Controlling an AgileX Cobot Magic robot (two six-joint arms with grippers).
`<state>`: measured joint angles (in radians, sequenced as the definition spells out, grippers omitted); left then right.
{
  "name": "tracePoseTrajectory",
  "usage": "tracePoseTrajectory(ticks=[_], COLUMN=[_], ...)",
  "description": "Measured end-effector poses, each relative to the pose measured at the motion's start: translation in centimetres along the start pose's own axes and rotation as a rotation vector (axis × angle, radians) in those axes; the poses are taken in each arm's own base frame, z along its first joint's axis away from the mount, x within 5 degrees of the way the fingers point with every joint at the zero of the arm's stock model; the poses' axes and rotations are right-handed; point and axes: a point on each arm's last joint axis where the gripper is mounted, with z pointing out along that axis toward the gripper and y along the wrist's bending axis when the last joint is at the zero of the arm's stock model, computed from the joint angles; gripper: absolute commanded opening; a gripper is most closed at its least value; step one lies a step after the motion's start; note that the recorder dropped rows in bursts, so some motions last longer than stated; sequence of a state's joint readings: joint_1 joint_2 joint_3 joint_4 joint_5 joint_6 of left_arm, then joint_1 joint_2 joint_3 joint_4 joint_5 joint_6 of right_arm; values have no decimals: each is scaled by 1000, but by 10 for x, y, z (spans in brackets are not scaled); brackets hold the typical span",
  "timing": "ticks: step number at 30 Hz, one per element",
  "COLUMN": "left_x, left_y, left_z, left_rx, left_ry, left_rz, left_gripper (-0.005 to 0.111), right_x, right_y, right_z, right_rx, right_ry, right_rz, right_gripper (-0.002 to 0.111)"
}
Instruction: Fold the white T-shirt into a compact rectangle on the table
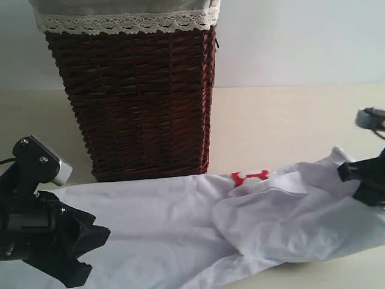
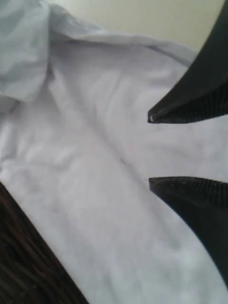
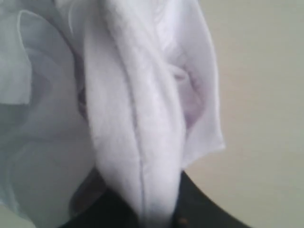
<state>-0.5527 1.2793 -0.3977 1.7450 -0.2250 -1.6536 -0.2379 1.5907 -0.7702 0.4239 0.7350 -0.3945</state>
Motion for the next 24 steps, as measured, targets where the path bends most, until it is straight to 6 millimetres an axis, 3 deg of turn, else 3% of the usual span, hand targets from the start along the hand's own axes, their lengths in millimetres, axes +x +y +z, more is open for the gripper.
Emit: tracePoseTrajectory(ticks=[4, 9, 18, 24], left_x=[0, 0, -1, -10], left_y=[0, 0, 1, 3], left_z=[0, 0, -2, -19], left_rx=[0, 0, -12, -79], left_ry=[0, 0, -11, -102], left_rz=[0, 0, 16, 53], left_gripper=[38, 38, 38, 38], right_x=[-4, -7, -10, -5], right_y=[-8, 7, 89, 152], right_z=[-32, -60, -79, -84], right_rx=[60, -9, -386, -597], right_ry=[-93, -133, -199, -262], right_rz=[45, 29, -127, -233], right_gripper=[0, 0, 0, 0])
